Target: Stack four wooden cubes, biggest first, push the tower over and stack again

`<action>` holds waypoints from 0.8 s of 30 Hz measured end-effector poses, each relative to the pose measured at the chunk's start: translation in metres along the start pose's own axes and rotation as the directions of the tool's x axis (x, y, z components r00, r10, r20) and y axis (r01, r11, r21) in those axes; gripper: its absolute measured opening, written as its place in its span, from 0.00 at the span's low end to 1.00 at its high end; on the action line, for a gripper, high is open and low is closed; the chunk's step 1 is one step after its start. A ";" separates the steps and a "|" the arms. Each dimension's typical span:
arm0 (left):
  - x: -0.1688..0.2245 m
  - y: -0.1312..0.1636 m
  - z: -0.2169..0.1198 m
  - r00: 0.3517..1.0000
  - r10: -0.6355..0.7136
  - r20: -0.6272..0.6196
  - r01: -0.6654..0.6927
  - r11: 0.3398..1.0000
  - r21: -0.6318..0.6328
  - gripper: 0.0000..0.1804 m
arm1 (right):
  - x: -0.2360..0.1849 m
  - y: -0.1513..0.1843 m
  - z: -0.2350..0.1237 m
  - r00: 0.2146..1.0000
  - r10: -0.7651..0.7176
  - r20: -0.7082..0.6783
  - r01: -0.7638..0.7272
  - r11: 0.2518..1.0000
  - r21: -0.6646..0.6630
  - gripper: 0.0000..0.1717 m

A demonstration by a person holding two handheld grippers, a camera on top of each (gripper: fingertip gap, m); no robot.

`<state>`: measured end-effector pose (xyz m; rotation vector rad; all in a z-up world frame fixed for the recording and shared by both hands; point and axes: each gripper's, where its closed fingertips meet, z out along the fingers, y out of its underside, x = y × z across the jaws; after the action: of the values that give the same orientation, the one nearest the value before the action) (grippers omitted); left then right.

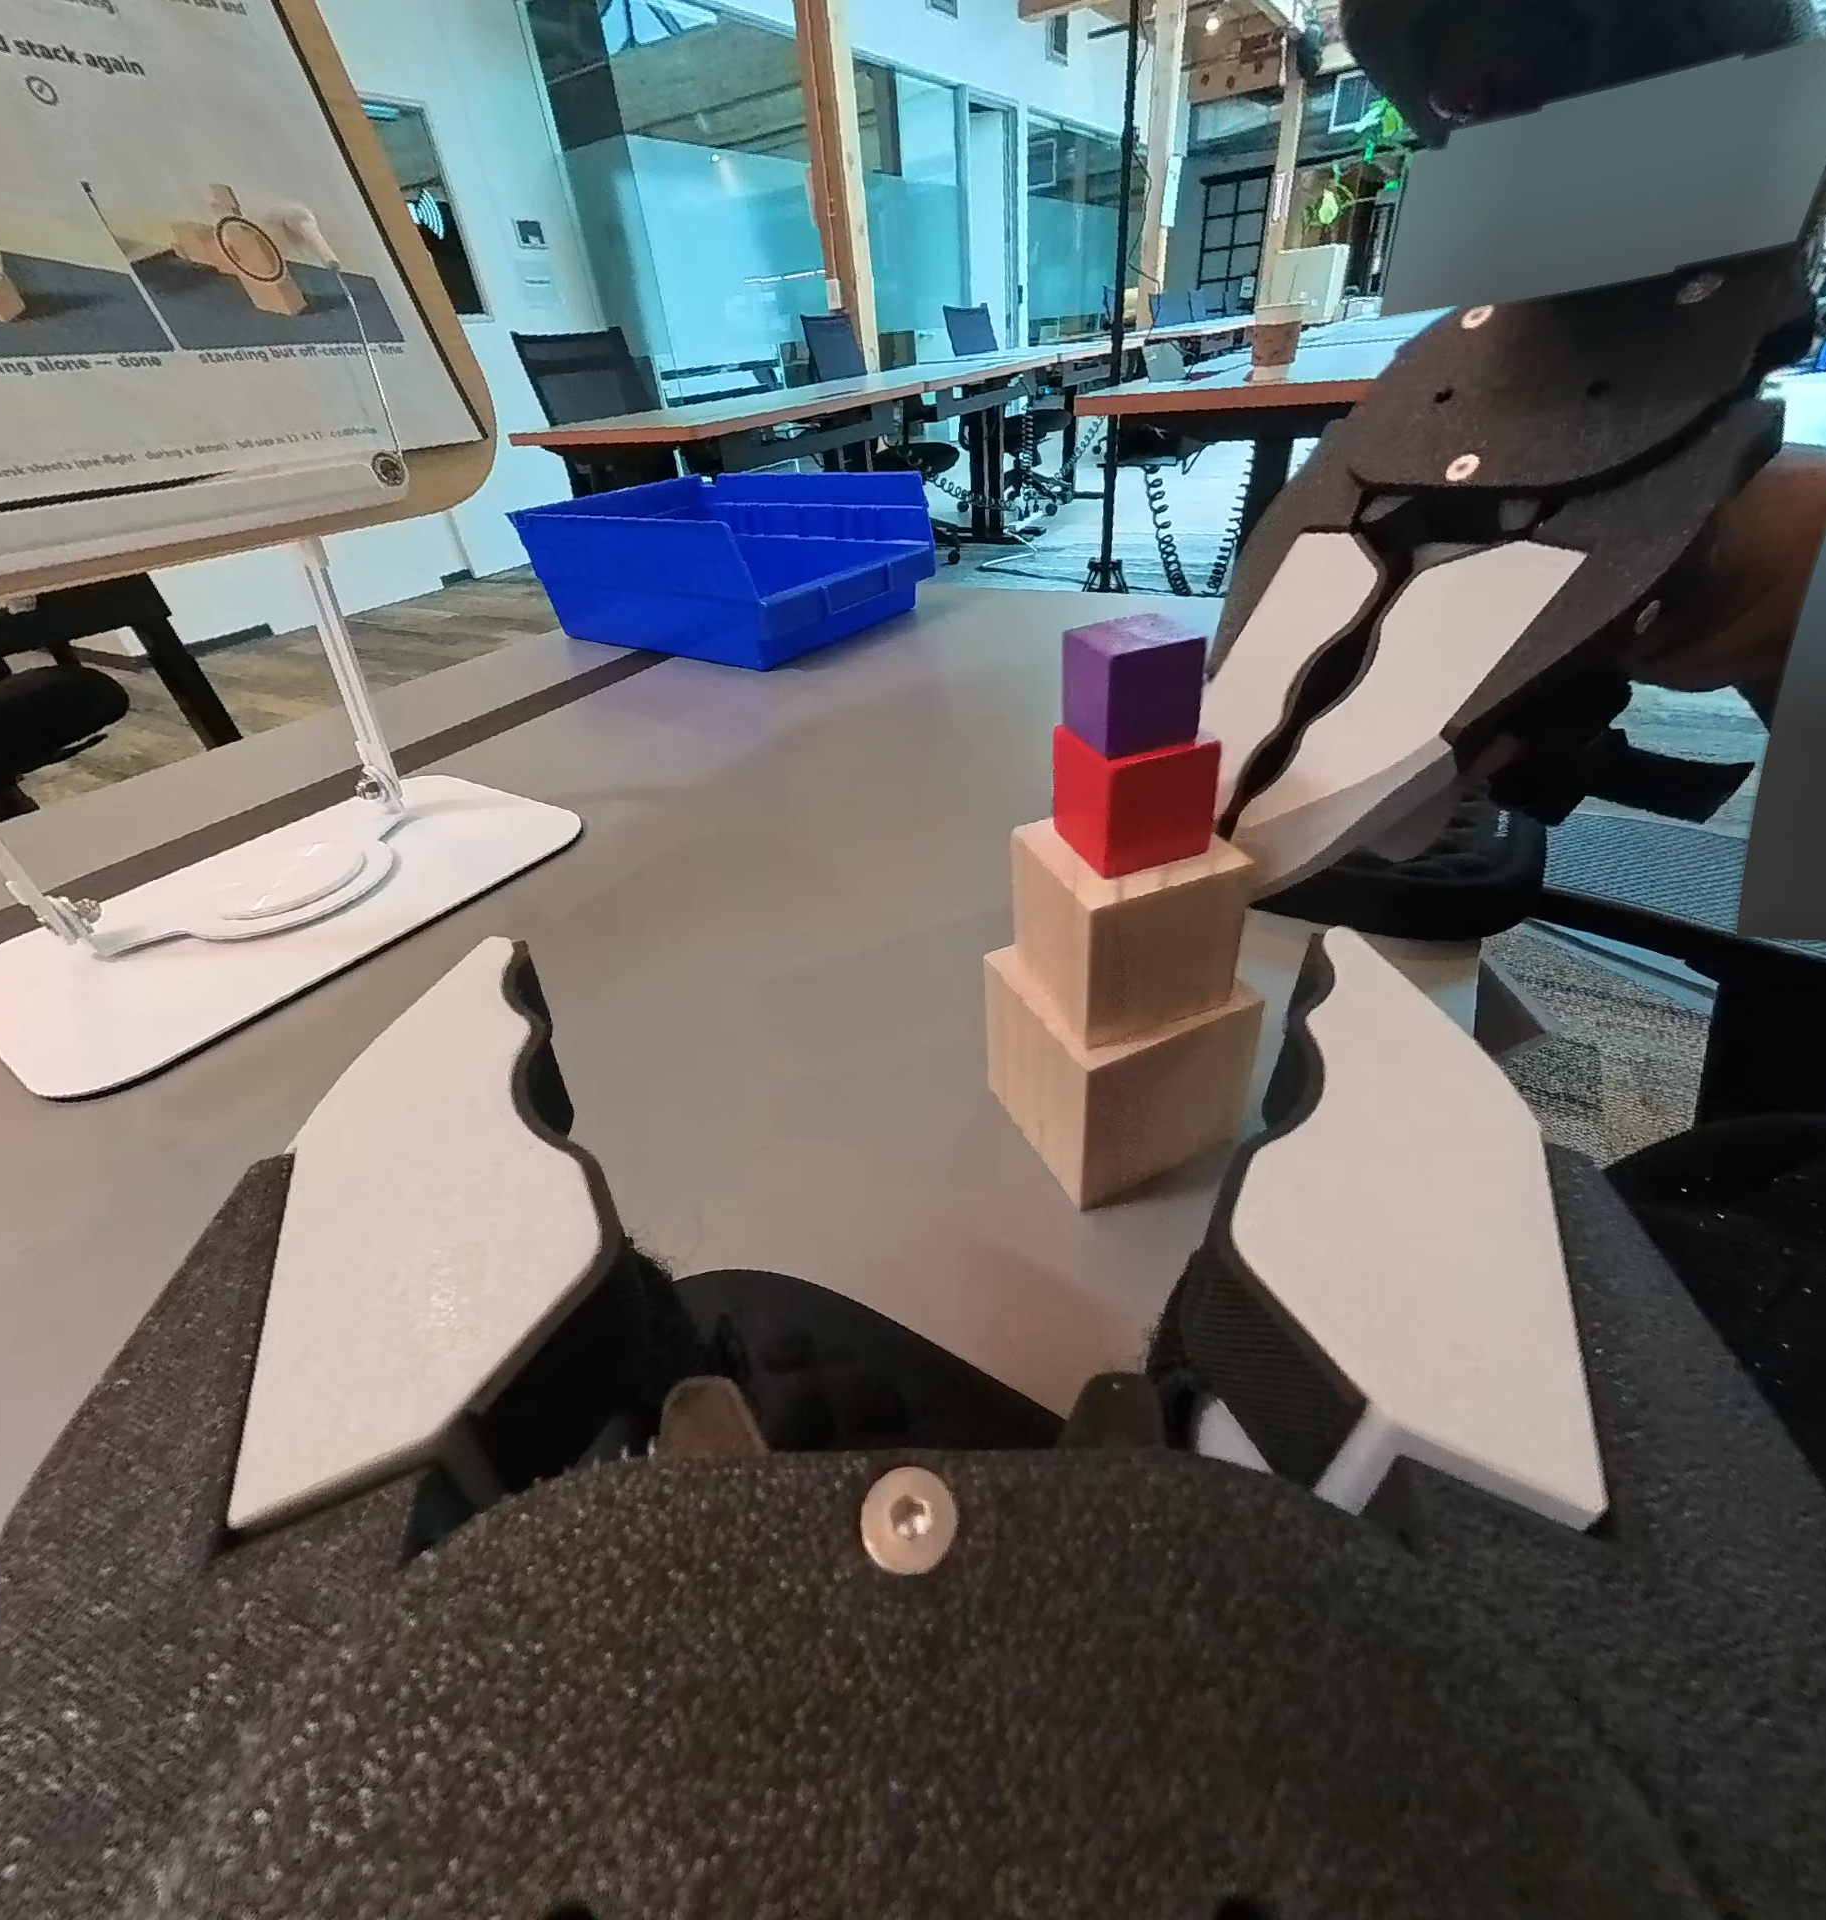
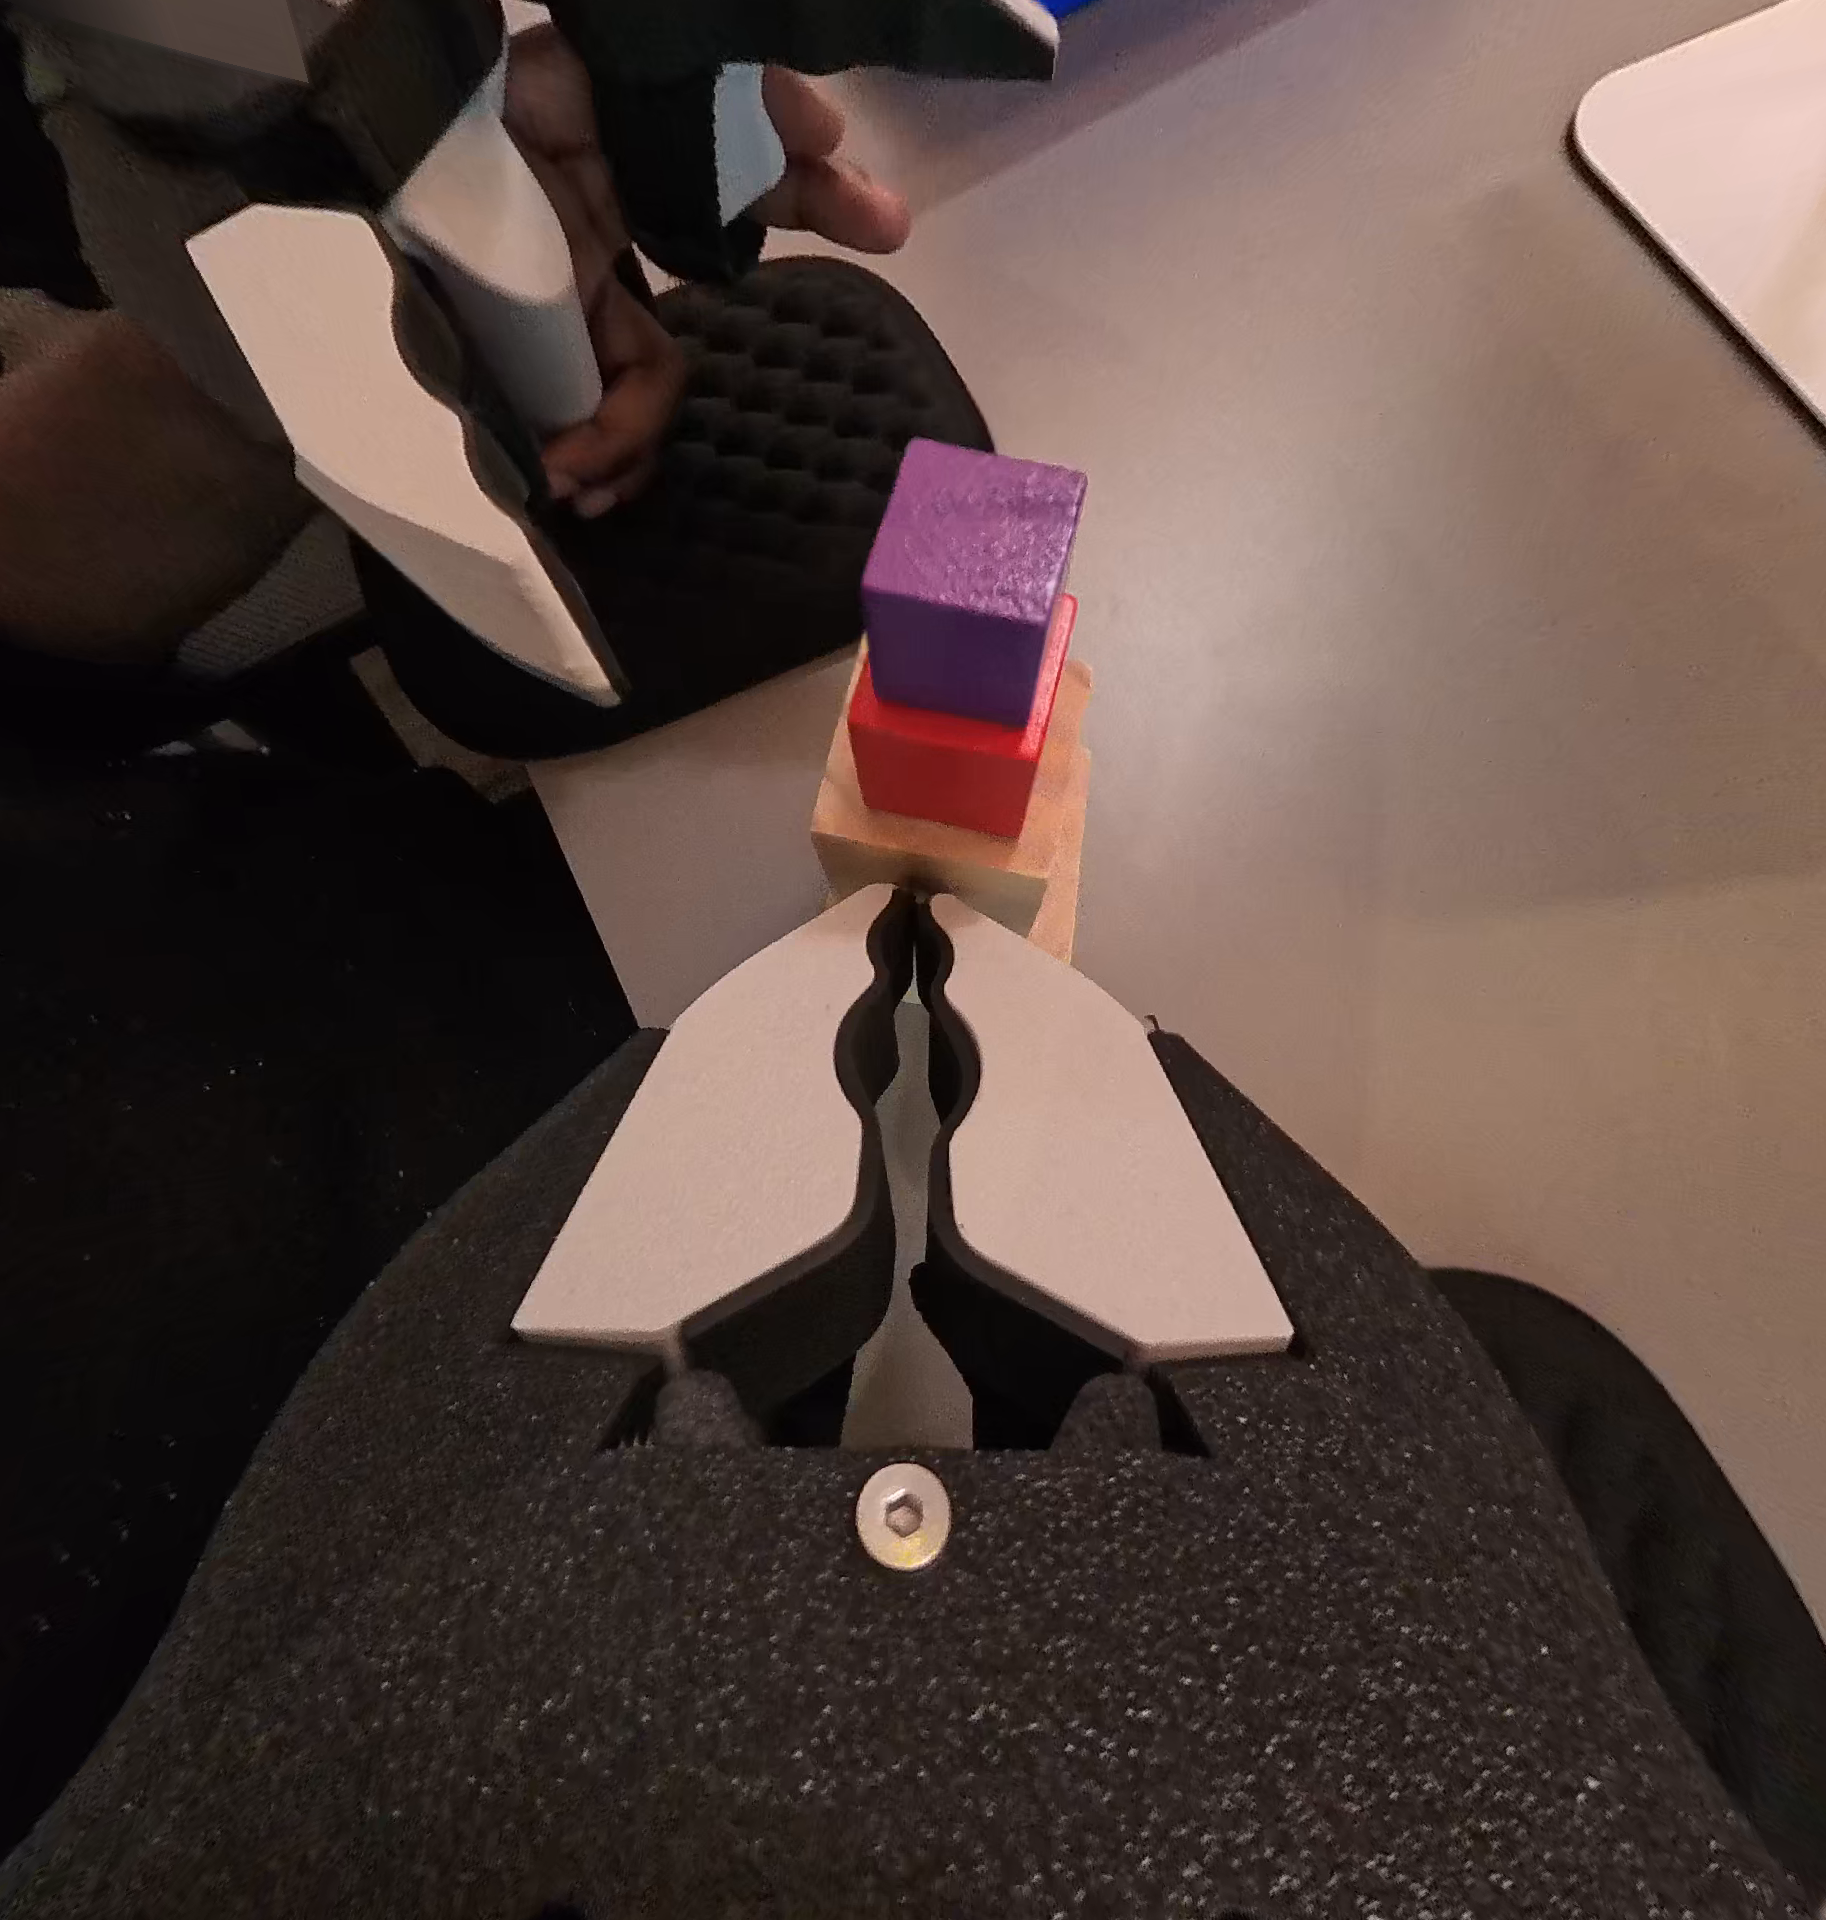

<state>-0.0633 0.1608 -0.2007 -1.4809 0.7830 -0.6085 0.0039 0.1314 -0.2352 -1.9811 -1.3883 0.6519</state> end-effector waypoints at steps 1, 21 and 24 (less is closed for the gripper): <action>0.000 0.000 0.000 1.000 -0.001 -0.002 0.001 1.000 0.001 0.73 | 0.000 -0.002 0.001 1.000 -0.002 0.000 0.002 1.000 0.003 0.00; -0.005 -0.007 -0.005 0.999 -0.026 0.018 0.025 0.999 0.045 0.73 | 0.008 -0.038 0.014 1.000 -0.014 0.000 0.014 0.998 0.067 0.00; -0.008 -0.009 -0.006 0.998 -0.039 0.039 0.036 0.997 0.062 0.75 | 0.010 -0.045 0.013 1.000 -0.025 -0.015 0.026 0.996 0.087 0.00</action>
<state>-0.0725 0.1630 -0.1909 -1.4496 0.7007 -0.6238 -0.0307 0.1548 -0.2118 -1.8936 -1.3518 0.6745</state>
